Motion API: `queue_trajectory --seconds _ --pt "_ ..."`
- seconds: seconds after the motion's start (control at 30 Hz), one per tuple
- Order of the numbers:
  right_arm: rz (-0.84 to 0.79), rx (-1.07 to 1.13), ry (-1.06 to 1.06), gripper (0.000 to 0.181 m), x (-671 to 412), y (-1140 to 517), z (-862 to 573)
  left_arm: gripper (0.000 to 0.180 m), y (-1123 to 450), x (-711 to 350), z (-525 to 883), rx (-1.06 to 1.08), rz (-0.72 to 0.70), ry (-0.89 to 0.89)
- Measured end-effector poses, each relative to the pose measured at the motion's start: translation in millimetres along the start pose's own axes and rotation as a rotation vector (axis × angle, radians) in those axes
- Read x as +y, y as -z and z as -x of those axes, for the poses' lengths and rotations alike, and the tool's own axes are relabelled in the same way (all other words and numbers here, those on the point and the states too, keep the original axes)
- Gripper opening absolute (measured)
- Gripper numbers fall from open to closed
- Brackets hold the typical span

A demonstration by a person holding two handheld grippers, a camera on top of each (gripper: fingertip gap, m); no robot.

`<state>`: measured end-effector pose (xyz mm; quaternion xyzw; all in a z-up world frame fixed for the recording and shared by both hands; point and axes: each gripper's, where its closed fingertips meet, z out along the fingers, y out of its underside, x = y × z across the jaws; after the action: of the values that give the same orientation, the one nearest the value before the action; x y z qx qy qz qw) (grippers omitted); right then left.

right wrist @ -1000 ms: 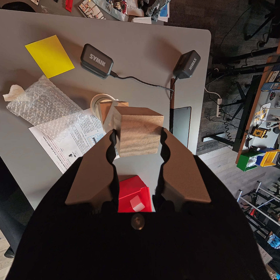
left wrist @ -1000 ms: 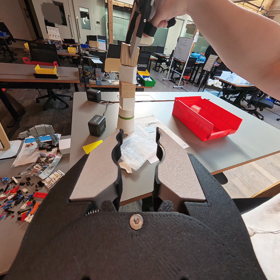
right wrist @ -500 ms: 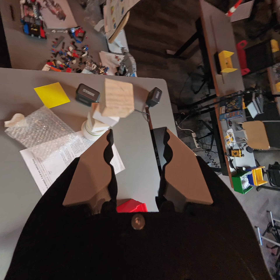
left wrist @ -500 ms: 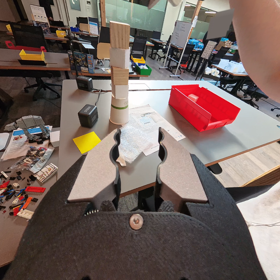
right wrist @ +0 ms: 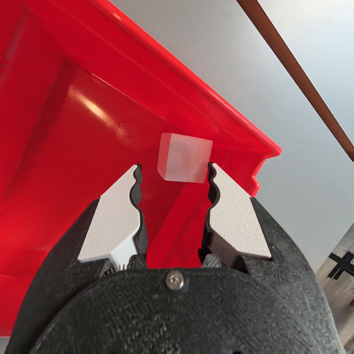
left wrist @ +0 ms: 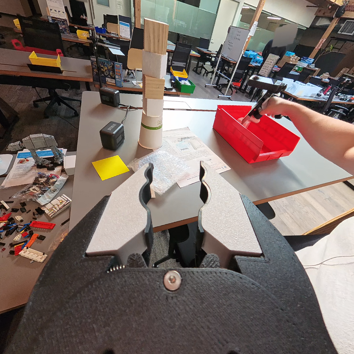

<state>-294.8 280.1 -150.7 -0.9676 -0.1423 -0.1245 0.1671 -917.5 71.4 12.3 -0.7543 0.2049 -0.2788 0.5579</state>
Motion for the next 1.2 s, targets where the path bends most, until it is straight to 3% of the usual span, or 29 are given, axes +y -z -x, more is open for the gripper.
queue_trajectory --seconds 0.13,0.23,0.4,0.53,0.7,0.83,0.93,1.2 --pt "0.011 0.042 0.034 0.068 3.7 -17.9 -6.1 0.047 3.0 -0.7 -2.9 -0.024 0.015 -0.023" --pt "0.016 0.119 0.082 0.053 3.0 -18.4 -13.9 0.047 4.4 2.7 -4.3 -0.053 0.046 -0.06" --pt "-0.035 0.067 0.06 0.052 5.1 -7.7 -1.7 0.047 13.4 3.1 3.4 -0.076 0.048 -0.066" --pt "-0.098 0.146 0.094 0.052 -2.0 36.2 -2.7 0.047 23.3 4.6 13.6 -0.093 0.039 -0.06" --pt "-0.398 0.278 0.202 0.05 -78.6 185.3 22.0 0.047 35.4 8.8 26.2 -0.122 0.038 -0.045" --pt "-0.712 0.091 0.46 0.049 -168.1 312.5 130.2 0.047 37.3 12.0 28.8 -0.142 0.017 -0.001" --pt "-0.794 0.009 0.681 0.047 -215.7 368.4 209.9 0.046 34.8 7.4 24.8 -0.149 -0.015 0.003" --pt "-0.6 0.031 0.795 0.044 -284.5 354.3 296.8 0.048 4.8 -18.6 39.5 0.04 -0.019 -0.022"
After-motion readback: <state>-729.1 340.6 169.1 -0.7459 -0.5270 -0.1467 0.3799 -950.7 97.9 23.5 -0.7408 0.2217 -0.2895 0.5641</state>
